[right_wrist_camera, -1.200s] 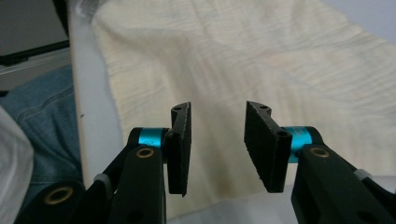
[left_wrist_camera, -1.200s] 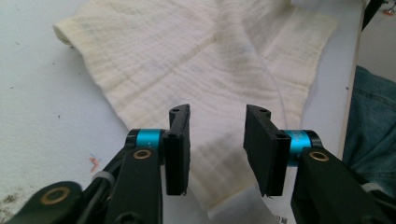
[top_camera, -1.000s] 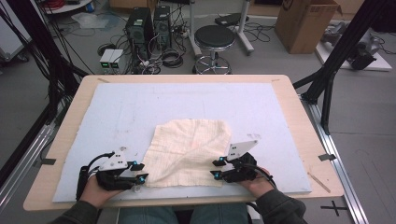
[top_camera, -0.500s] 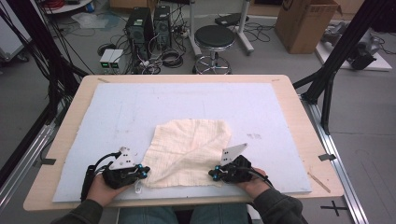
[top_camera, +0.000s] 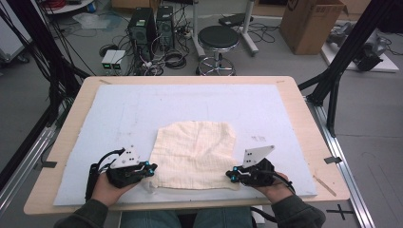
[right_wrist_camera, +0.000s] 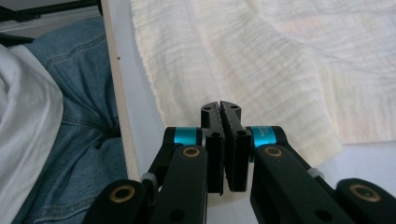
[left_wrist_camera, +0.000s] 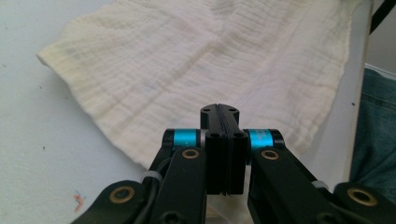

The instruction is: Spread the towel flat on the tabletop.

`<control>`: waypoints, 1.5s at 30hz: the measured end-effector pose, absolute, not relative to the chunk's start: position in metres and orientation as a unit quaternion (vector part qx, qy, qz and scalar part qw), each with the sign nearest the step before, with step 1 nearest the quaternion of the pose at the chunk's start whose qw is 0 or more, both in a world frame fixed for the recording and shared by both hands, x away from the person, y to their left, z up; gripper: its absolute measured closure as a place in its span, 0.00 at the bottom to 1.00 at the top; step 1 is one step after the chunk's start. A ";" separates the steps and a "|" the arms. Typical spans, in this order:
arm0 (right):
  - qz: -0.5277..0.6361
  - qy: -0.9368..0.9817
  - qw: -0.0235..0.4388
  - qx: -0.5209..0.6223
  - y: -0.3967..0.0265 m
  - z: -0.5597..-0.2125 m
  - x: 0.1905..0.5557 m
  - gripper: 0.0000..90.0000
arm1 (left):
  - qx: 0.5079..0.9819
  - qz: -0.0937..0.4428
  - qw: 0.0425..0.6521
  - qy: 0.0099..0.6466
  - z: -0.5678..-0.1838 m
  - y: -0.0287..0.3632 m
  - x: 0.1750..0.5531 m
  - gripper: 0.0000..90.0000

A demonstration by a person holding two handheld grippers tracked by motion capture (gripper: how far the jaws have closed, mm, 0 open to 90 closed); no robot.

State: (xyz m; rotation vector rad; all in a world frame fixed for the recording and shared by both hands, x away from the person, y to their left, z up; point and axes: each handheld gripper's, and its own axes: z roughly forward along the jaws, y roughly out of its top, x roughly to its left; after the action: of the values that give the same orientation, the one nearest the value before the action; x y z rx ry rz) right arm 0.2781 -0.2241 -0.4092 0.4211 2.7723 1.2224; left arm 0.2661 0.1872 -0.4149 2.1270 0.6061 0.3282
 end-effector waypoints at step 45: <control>0.382 0.854 0.087 0.342 -0.226 -0.429 0.430 0.95 | 0.800 0.159 0.410 0.409 -0.424 0.169 0.388 0.95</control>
State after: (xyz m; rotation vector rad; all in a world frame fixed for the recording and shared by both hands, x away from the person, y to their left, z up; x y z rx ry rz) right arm 0.4295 -0.2258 -0.4294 1.0181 2.5444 1.1363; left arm 0.3879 0.1694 -0.4236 2.0133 1.0288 0.3997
